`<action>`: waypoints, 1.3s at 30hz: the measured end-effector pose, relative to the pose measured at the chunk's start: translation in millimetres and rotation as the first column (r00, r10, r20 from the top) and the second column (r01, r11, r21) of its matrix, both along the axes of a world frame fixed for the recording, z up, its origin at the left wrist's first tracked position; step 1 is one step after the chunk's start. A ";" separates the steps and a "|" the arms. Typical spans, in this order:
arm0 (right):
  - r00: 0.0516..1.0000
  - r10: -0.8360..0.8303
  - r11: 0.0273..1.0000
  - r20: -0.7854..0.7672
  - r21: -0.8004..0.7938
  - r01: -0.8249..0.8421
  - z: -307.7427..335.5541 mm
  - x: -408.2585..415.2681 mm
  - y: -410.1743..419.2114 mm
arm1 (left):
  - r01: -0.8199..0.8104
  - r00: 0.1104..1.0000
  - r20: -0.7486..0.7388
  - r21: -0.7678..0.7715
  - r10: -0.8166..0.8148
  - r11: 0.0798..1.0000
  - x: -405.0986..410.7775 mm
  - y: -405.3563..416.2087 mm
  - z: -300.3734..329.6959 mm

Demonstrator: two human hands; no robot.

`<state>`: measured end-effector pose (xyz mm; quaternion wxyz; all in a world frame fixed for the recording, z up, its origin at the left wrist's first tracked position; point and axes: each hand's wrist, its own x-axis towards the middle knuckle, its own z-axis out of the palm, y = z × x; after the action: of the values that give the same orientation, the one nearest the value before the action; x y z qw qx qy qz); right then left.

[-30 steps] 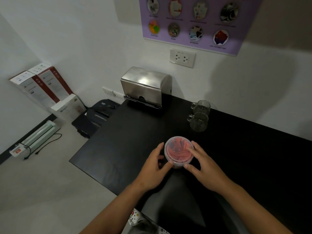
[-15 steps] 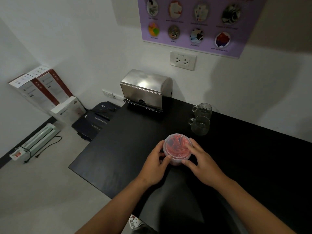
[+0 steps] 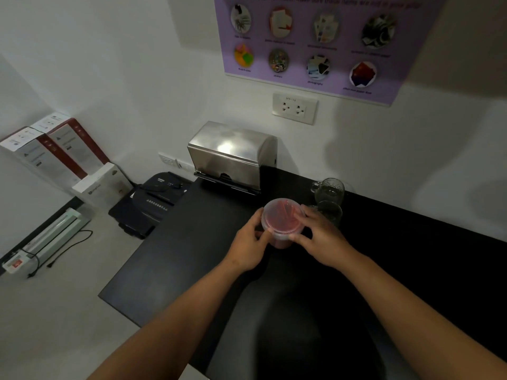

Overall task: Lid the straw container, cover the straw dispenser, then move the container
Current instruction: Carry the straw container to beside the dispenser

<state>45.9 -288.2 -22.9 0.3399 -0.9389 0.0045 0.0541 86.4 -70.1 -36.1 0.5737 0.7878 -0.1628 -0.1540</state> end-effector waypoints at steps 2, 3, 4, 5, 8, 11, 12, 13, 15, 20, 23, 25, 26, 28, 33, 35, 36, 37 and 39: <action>1.000 -0.015 1.000 -0.003 -0.018 0.015 2.1 16.0 -5.3 | -0.008 1.000 -0.014 0.032 0.008 0.999 16.7 -7.0 -0.6; 1.000 -0.018 0.999 0.008 -0.027 0.018 3.8 23.8 -8.0 | -0.015 0.999 -0.028 0.045 0.016 0.999 25.5 -10.8 -0.8; 1.000 -0.013 0.999 0.027 -0.039 0.014 5.4 31.5 -10.9 | -0.017 0.999 -0.042 0.055 0.019 0.998 34.2 -14.4 -0.5; 0.999 -0.005 0.999 0.041 -0.052 0.007 6.5 39.3 -13.7 | -0.016 0.998 -0.057 0.059 0.019 0.998 42.4 -18.5 -0.1; 0.999 -0.005 0.997 0.037 -0.081 0.008 10.0 60.8 -21.3 | -0.028 0.992 -0.121 0.066 0.036 0.997 64.0 -31.2 1.4; 0.999 0.006 0.993 0.053 -0.115 0.000 12.0 77.9 -28.7 | -0.053 0.988 -0.139 0.088 0.065 0.995 80.4 -44.3 0.9; 0.997 0.014 0.993 0.075 -0.121 -0.005 12.2 82.7 -31.4 | -0.052 0.990 -0.127 0.115 0.067 0.992 85.6 -47.8 1.7; 0.995 0.016 0.992 0.095 -0.125 -0.004 12.6 87.0 -33.9 | -0.044 0.992 -0.106 0.153 0.060 0.987 90.9 -50.5 3.2; 0.993 0.008 0.991 0.118 -0.133 0.008 13.2 94.1 -38.2 | -0.015 0.998 -0.061 0.226 0.029 0.974 100.2 -56.8 8.1; 0.989 -0.015 0.992 0.147 -0.126 0.033 14.7 109.3 -45.3 | -0.069 0.998 0.026 0.291 0.065 0.954 116.2 -75.3 16.1; 0.987 -0.007 0.991 0.160 -0.127 0.028 15.2 116.9 -49.2 | 0.004 0.999 0.048 0.259 -0.017 0.966 122.7 -77.4 17.8; 0.988 -0.013 0.990 0.156 -0.134 0.034 15.2 121.2 -51.6 | 0.011 0.998 0.054 0.233 -0.024 0.973 125.1 -79.1 19.5; 0.987 -0.013 0.990 0.158 -0.135 0.035 14.2 123.6 -53.4 | 0.002 0.999 0.050 0.217 -0.013 0.976 126.1 -80.3 20.0; 0.986 -0.016 0.991 0.165 -0.129 0.038 12.4 126.8 -55.5 | -0.017 0.999 0.051 0.196 0.007 0.981 127.6 -83.0 20.9; 0.984 -0.030 0.993 0.176 -0.109 0.049 10.8 130.5 -58.1 | -0.027 0.999 0.045 0.180 0.019 0.983 132.1 -86.5 21.1; 0.985 -0.025 0.993 0.172 -0.111 0.044 12.0 132.0 -59.2 | -0.033 0.999 0.039 0.175 0.026 0.984 133.8 -88.0 21.3; 0.984 -0.022 0.993 0.174 -0.109 0.041 11.3 133.3 -59.8 | -0.035 0.999 0.041 0.178 0.028 0.983 135.4 -88.7 20.7; 0.985 -0.019 0.993 0.170 -0.113 0.039 13.2 133.2 -59.3 | -0.036 0.999 0.039 0.187 0.030 0.982 136.5 -88.9 21.4; 0.985 -0.020 0.993 0.172 -0.115 0.040 13.0 134.0 -58.6 | -0.032 0.999 0.036 0.197 0.026 0.980 138.1 -89.6 22.0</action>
<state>179.9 -346.8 -9.8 0.2838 -0.9583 -0.0073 -0.0322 224.5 -159.7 -14.1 0.4921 0.8456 -0.1447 -0.1477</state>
